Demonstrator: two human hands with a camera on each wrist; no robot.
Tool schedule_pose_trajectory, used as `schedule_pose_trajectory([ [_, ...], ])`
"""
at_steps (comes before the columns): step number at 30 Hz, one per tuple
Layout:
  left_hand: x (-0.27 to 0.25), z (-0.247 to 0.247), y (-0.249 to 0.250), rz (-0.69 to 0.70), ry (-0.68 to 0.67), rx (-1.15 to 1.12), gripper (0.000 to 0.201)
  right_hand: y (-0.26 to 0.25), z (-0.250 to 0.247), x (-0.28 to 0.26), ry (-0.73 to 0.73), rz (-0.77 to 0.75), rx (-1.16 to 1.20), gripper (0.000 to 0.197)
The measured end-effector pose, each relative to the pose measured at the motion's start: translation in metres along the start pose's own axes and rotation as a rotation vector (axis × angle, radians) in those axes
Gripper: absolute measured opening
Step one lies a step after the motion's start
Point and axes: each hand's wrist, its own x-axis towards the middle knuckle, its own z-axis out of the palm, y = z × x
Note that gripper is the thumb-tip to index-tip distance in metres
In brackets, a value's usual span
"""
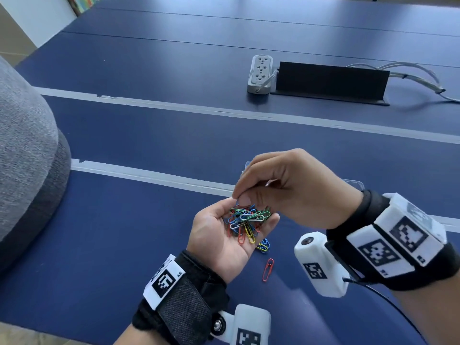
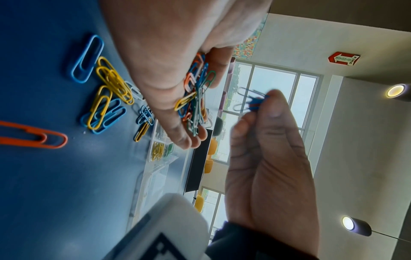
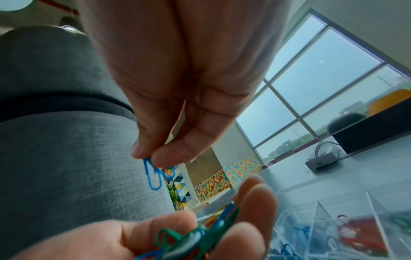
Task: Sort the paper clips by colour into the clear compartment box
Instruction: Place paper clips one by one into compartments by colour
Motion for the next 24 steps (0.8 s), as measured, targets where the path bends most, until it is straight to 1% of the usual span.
schedule_pose_trajectory([
  [3,-0.001,-0.002,0.002,-0.024,0.012,-0.003,0.032,0.002,-0.005,0.004,0.100,0.079,0.094,0.012],
  [6,-0.002,-0.006,0.006,-0.042,0.029,-0.024,0.037,0.013,-0.012,0.013,0.217,0.154,0.045,0.017],
  [8,-0.002,-0.008,0.007,-0.033,0.048,-0.032,0.038,0.020,-0.014,0.022,0.246,0.206,-0.049,0.017],
  [12,-0.004,-0.012,0.009,-0.021,0.069,-0.054,0.037,0.028,-0.010,0.035,0.202,0.284,-0.248,0.013],
  [16,-0.004,-0.014,0.010,-0.016,0.062,-0.074,0.038,0.030,-0.001,0.039,0.067,0.312,-0.433,0.008],
  [18,-0.004,-0.015,0.011,-0.015,0.062,-0.075,0.037,0.030,0.001,0.037,0.046,0.323,-0.452,0.010],
  [21,-0.004,-0.016,0.011,-0.014,0.057,-0.082,0.037,0.029,-0.003,0.032,0.053,0.358,-0.428,0.013],
  [24,-0.004,-0.015,0.009,-0.017,0.058,-0.078,0.036,0.028,-0.008,0.027,0.051,0.369,-0.470,0.022],
])
